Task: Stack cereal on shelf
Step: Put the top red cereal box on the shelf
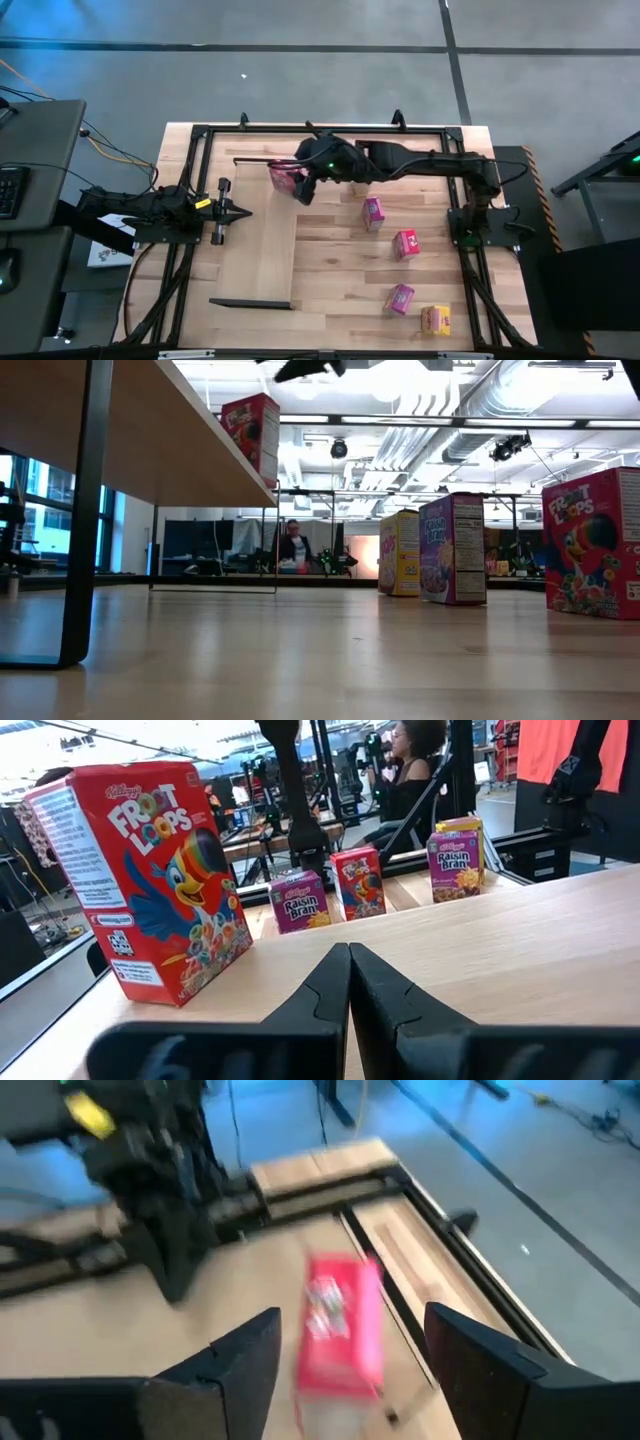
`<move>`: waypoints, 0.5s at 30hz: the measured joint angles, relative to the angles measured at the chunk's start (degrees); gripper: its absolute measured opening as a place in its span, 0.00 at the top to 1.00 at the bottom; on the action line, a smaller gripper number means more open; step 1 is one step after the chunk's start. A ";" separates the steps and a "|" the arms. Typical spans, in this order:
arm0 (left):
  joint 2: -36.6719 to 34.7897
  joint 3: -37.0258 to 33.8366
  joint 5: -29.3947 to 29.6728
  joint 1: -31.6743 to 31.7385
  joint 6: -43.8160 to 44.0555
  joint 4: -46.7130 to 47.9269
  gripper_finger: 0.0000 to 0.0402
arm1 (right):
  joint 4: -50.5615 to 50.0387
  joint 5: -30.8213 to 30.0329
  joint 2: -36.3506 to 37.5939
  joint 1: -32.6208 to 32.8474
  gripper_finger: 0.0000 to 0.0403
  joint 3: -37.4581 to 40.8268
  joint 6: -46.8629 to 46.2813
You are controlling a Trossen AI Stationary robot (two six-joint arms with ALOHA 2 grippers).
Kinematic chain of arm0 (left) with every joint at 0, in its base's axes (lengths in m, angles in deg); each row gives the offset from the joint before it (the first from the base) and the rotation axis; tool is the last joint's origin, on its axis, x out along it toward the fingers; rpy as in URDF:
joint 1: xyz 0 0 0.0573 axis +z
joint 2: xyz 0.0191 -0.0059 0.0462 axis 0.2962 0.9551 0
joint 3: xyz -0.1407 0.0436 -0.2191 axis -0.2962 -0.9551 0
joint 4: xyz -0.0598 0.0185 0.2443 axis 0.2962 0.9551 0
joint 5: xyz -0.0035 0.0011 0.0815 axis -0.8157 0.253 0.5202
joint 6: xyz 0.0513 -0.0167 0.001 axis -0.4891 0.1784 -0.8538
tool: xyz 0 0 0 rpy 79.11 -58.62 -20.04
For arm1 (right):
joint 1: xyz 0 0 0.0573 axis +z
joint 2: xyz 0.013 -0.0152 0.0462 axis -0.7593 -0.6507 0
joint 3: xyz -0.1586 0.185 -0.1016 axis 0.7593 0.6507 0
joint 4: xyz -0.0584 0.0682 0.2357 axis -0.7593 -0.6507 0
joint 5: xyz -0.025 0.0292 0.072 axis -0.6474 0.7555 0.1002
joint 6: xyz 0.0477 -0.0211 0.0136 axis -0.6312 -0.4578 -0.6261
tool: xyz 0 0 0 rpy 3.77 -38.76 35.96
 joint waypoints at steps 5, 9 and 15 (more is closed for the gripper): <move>0.00 0.00 0.00 -0.01 0.00 -0.01 1.00 | -10.47 -4.76 1.62 0.02 0.51 0.04 -0.21; 0.00 0.00 0.00 0.01 0.00 0.01 1.00 | -14.10 -5.98 1.57 0.00 0.66 3.56 -1.39; 0.00 0.00 0.01 -0.01 0.00 -0.01 1.00 | -6.13 -5.65 4.23 -0.13 0.97 17.72 -1.96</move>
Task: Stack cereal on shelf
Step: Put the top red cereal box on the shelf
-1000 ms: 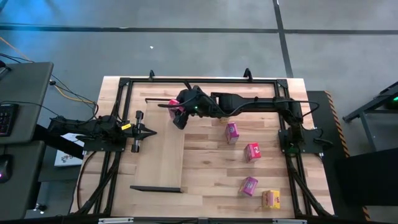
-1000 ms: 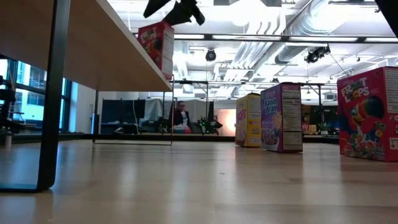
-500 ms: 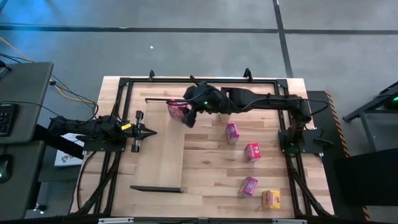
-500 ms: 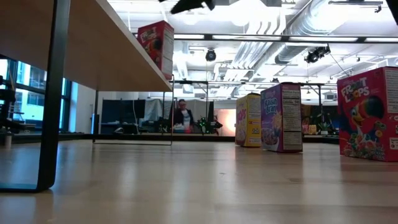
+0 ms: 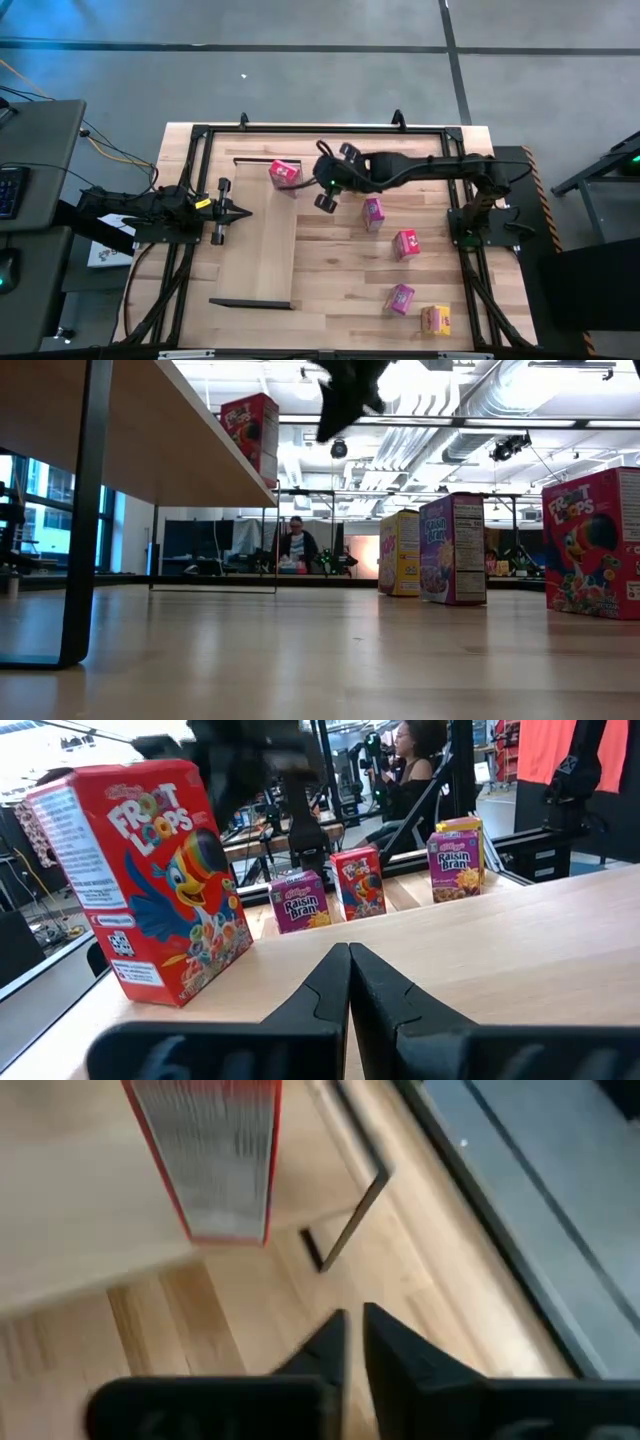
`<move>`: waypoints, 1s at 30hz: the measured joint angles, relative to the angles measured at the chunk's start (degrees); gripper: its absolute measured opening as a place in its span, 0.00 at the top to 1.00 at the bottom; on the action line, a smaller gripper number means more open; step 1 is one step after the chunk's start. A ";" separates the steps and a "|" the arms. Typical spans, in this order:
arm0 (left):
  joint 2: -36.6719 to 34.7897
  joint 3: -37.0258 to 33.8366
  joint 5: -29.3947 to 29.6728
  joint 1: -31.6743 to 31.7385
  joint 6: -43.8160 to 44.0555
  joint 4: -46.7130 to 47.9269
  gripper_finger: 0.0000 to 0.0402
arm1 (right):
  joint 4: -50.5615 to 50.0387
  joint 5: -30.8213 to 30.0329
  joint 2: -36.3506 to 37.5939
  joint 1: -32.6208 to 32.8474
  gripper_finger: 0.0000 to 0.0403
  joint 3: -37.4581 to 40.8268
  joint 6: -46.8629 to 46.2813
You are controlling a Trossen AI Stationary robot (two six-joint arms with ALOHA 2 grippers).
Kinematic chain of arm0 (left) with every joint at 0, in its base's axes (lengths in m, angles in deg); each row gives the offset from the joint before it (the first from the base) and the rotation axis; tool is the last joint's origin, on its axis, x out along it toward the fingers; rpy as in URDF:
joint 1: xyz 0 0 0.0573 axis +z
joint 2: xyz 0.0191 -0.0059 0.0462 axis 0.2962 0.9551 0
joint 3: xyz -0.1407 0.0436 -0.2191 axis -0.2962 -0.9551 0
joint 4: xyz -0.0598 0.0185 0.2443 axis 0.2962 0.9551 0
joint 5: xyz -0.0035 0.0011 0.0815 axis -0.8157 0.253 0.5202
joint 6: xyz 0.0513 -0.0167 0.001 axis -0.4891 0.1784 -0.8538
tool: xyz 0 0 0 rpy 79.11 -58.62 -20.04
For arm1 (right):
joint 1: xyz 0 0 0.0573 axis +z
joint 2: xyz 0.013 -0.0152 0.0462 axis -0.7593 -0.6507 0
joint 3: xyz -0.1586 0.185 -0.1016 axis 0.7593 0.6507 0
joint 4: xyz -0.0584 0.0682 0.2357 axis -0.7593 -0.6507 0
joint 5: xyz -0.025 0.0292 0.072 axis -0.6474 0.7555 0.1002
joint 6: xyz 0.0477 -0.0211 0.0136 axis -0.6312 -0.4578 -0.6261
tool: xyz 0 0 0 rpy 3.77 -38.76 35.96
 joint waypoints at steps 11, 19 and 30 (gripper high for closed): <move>0.00 0.00 -0.01 0.00 0.00 0.00 1.00 | 39.01 2.28 3.58 -0.24 0.99 22.64 2.70; 0.00 0.00 -0.01 0.00 0.00 0.02 1.00 | 47.16 -1.34 3.60 -0.02 1.00 24.24 2.77; 0.00 0.00 -0.01 0.01 0.00 0.00 1.00 | 50.78 -2.11 0.91 0.83 1.00 24.22 1.41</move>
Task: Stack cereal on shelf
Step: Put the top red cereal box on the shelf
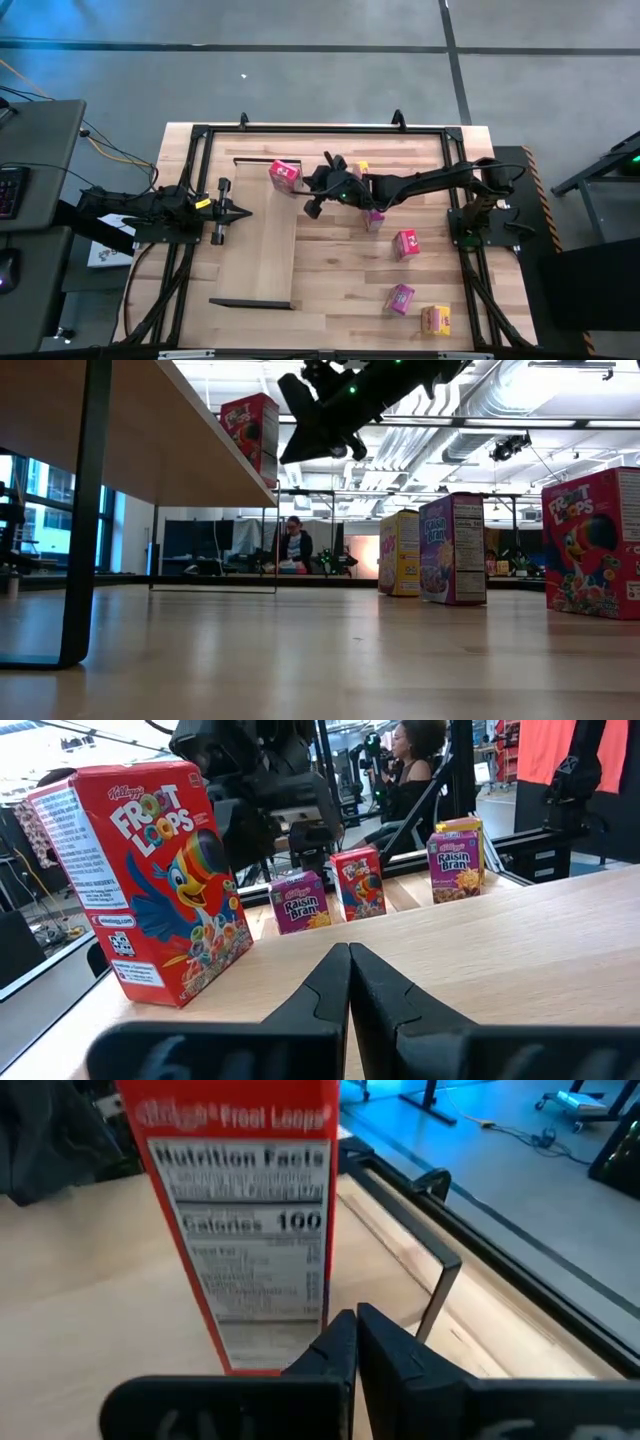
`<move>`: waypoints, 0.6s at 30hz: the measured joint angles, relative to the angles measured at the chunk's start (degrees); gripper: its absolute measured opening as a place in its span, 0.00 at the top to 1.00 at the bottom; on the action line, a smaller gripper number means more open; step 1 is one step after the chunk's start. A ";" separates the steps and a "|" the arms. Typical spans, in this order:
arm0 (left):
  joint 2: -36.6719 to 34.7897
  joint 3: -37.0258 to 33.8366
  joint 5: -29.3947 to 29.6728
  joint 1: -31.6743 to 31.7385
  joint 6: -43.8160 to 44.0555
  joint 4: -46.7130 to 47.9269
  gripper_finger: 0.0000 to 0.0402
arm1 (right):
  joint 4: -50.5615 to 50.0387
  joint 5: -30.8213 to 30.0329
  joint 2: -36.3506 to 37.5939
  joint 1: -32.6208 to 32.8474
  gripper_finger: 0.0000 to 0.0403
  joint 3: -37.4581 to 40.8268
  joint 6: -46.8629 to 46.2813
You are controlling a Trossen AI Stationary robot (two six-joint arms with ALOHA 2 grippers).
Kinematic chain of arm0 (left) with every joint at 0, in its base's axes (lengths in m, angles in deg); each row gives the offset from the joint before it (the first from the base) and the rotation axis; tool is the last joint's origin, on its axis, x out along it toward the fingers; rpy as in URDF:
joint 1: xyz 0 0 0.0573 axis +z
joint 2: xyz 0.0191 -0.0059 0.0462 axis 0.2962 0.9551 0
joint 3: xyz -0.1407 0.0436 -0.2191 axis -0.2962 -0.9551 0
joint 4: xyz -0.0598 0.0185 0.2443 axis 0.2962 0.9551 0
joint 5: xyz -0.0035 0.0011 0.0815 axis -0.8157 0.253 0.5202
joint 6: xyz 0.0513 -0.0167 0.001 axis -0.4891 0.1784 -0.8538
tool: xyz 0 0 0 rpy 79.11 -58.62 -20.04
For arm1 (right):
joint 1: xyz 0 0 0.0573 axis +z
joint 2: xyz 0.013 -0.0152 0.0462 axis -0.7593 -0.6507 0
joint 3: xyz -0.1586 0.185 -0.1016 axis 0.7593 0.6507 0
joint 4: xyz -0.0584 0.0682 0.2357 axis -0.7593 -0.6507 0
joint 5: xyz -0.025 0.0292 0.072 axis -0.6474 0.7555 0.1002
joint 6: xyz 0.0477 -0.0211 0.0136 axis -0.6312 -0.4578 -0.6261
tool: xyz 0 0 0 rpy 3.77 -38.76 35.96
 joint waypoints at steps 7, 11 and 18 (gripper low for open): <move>0.01 0.00 0.00 -0.02 0.00 0.01 1.00 | 0.84 1.32 0.00 0.75 1.00 0.00 -0.09; 0.00 0.00 0.00 0.00 0.00 0.00 1.00 | 2.02 1.68 0.00 0.98 1.00 0.00 0.01; 0.00 0.00 0.00 0.00 0.00 0.01 1.00 | 2.99 5.25 0.00 1.12 1.00 0.00 -1.32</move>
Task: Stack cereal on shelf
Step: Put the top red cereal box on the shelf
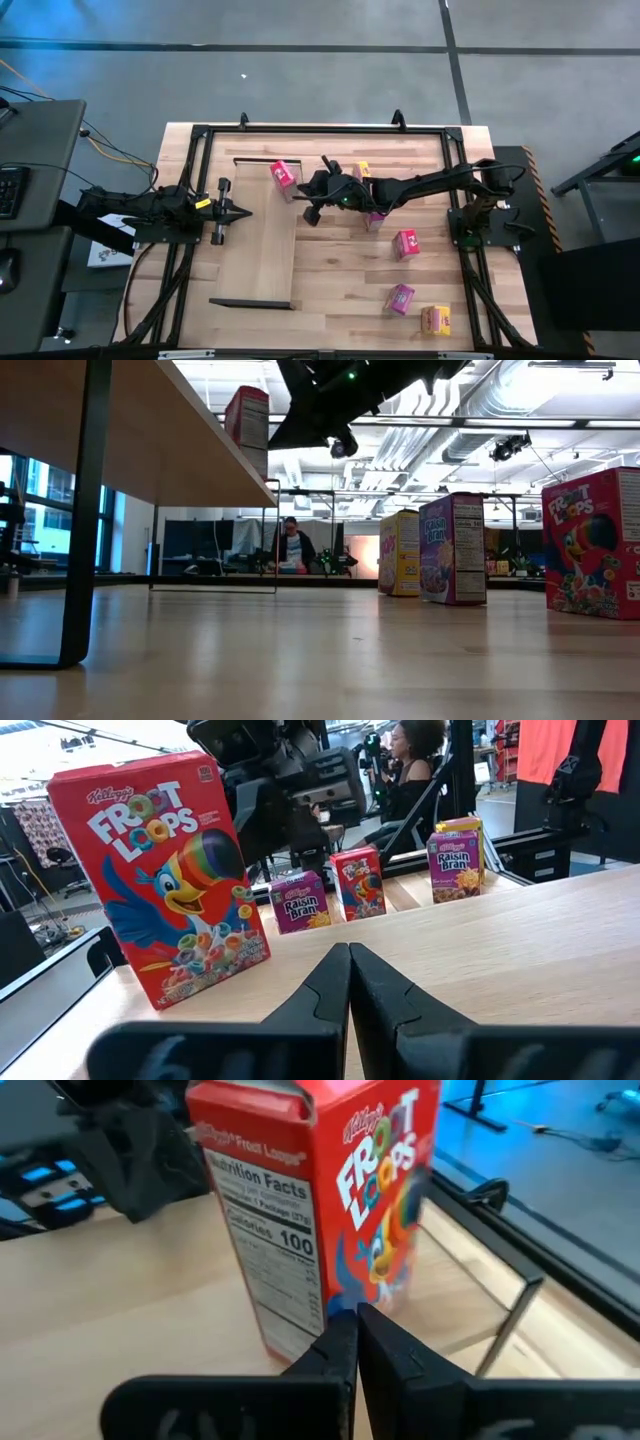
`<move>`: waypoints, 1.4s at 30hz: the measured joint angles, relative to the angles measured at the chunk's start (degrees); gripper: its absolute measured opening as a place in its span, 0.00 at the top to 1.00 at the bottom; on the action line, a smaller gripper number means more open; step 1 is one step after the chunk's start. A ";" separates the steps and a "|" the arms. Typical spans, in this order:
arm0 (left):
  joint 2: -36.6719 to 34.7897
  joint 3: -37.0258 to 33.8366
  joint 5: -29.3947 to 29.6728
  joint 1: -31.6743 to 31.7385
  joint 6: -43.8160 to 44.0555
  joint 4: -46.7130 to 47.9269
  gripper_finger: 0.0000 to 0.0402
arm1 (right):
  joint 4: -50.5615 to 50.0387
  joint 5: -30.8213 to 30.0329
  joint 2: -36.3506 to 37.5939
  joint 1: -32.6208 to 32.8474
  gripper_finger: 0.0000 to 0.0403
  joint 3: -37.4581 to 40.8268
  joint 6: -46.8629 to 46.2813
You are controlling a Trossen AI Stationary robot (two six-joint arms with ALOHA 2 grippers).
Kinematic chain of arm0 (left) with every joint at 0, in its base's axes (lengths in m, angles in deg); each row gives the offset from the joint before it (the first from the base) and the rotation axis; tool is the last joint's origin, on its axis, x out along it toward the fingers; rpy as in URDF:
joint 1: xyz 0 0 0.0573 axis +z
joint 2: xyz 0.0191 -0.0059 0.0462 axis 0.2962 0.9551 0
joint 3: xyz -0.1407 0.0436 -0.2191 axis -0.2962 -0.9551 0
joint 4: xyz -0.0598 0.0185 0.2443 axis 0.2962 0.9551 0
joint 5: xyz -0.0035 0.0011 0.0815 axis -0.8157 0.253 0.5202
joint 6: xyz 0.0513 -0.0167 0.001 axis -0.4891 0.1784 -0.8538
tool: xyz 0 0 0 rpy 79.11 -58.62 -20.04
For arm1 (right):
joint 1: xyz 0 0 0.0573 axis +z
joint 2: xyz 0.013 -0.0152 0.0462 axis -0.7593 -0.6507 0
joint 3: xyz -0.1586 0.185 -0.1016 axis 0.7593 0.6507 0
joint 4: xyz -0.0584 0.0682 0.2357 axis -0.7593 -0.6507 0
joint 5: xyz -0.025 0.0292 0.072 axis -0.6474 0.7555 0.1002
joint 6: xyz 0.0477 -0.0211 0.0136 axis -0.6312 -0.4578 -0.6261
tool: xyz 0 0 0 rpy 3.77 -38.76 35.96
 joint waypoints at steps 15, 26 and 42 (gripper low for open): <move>0.00 0.00 0.00 0.00 0.00 0.01 1.00 | 2.94 6.77 0.00 0.23 1.00 0.00 -3.34; 0.00 0.00 0.00 -0.01 0.00 0.00 1.00 | 3.12 7.06 0.00 0.35 1.00 -0.02 -4.19; 0.00 0.00 -0.02 0.00 0.00 0.00 1.00 | -4.74 9.58 2.10 0.33 1.00 -0.13 -0.73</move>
